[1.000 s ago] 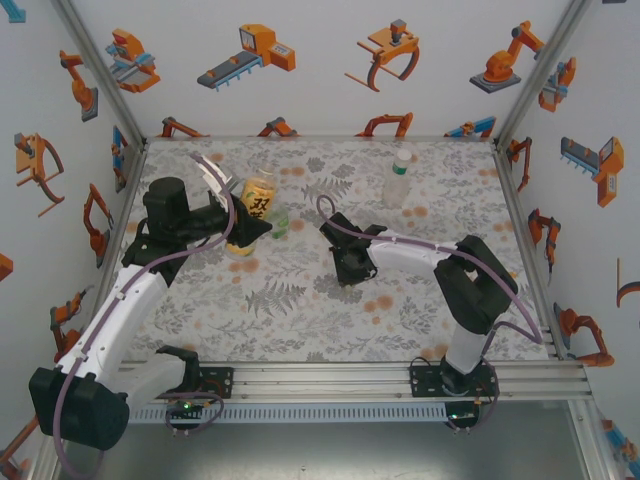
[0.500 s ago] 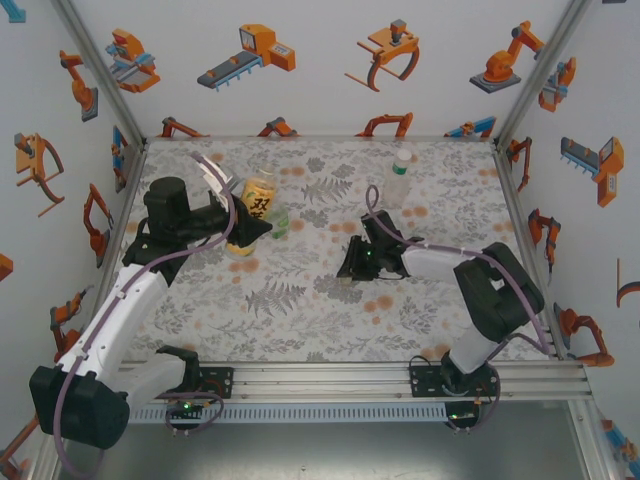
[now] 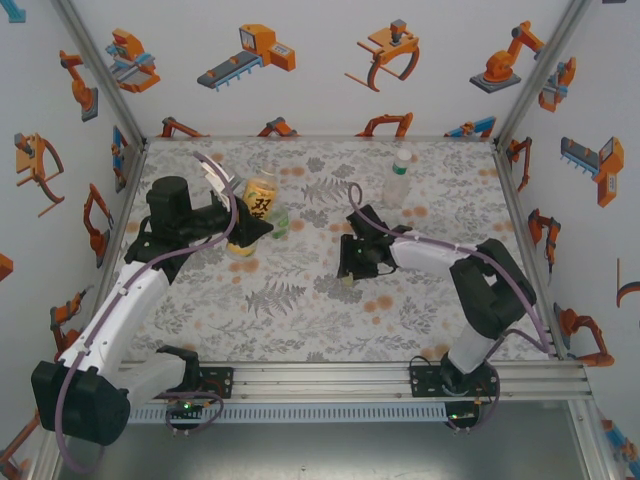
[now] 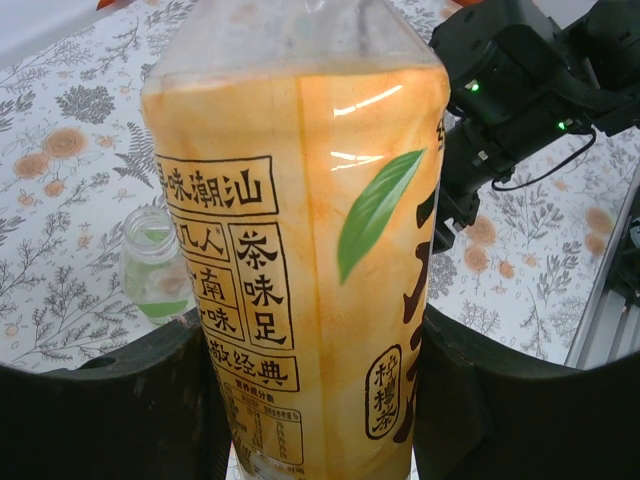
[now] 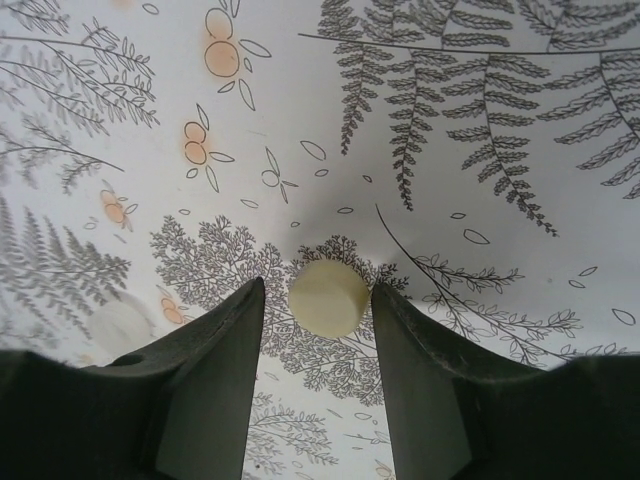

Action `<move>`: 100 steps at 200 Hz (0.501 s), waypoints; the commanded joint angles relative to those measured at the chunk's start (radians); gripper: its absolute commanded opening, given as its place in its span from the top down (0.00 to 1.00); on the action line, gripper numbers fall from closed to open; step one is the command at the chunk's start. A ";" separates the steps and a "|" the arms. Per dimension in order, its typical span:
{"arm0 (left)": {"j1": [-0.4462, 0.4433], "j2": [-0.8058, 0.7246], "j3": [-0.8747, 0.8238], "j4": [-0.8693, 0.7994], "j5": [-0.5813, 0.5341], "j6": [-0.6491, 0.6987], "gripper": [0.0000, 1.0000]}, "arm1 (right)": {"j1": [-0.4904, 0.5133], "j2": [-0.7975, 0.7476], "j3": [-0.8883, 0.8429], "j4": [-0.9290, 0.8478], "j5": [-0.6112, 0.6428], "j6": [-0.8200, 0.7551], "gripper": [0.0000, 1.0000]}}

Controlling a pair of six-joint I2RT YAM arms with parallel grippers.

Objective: Screw on the bottle caps

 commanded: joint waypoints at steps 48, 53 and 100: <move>0.002 -0.005 0.018 -0.003 0.022 0.000 1.00 | 0.109 0.124 0.148 -0.282 0.216 -0.105 0.58; 0.002 -0.005 0.017 -0.003 0.022 0.001 1.00 | 0.113 0.127 0.152 -0.284 0.222 -0.105 0.58; 0.002 0.001 0.019 -0.007 0.023 -0.001 1.00 | 0.134 0.143 0.176 -0.304 0.260 -0.110 0.62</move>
